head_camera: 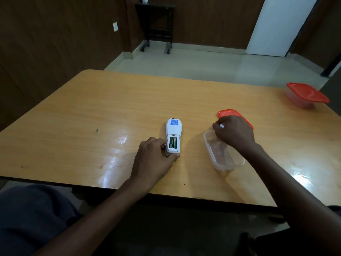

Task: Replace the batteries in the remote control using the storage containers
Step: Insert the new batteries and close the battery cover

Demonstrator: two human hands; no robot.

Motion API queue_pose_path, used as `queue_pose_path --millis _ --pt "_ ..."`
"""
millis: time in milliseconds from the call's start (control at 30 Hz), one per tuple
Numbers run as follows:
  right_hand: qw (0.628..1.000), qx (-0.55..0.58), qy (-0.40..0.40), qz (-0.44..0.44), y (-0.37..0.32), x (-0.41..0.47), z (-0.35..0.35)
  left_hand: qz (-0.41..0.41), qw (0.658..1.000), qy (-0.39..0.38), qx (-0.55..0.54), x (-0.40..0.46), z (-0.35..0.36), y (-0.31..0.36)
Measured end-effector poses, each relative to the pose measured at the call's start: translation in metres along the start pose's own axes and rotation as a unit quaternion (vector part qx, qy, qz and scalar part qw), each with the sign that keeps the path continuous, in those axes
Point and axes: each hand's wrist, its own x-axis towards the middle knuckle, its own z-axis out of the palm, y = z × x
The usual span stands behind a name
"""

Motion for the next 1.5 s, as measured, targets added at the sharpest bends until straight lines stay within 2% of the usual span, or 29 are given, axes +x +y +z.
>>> queue_pose_path --millis 333,533,633,767,900,1067,1167,1500 --pt "0.997 0.044 0.021 0.062 0.002 0.006 0.001 -0.003 1.0 -0.004 0.01 -0.002 -0.002 0.004" --pt "0.982 0.14 0.123 -0.023 -0.022 -0.004 -0.003 -0.005 1.0 -0.012 0.013 -0.001 -0.004 0.006" --pt "0.974 0.138 0.156 -0.089 -0.043 -0.014 -0.005 -0.008 1.0 -0.02 0.02 -0.001 -0.005 0.007" --pt "0.974 0.161 0.081 -0.137 -0.068 -0.039 0.0 0.0 0.999 -0.028 0.021 -0.001 -0.007 0.006" --pt "0.982 0.118 0.013 -0.148 -0.084 -0.062 0.02 -0.03 0.998 -0.04 -0.022 -0.001 -0.007 0.007" --pt "0.982 0.123 0.027 -0.138 -0.088 -0.07 0.027 -0.102 0.983 -0.096 -0.121 0.005 -0.015 0.004" --pt "0.981 0.126 0.028 -0.143 -0.089 -0.074 0.026 -0.144 0.967 -0.104 -0.184 0.008 -0.019 0.003" --pt "0.98 0.1 0.016 -0.171 -0.094 -0.082 0.025 -0.208 0.946 -0.09 -0.23 0.014 -0.018 0.004"
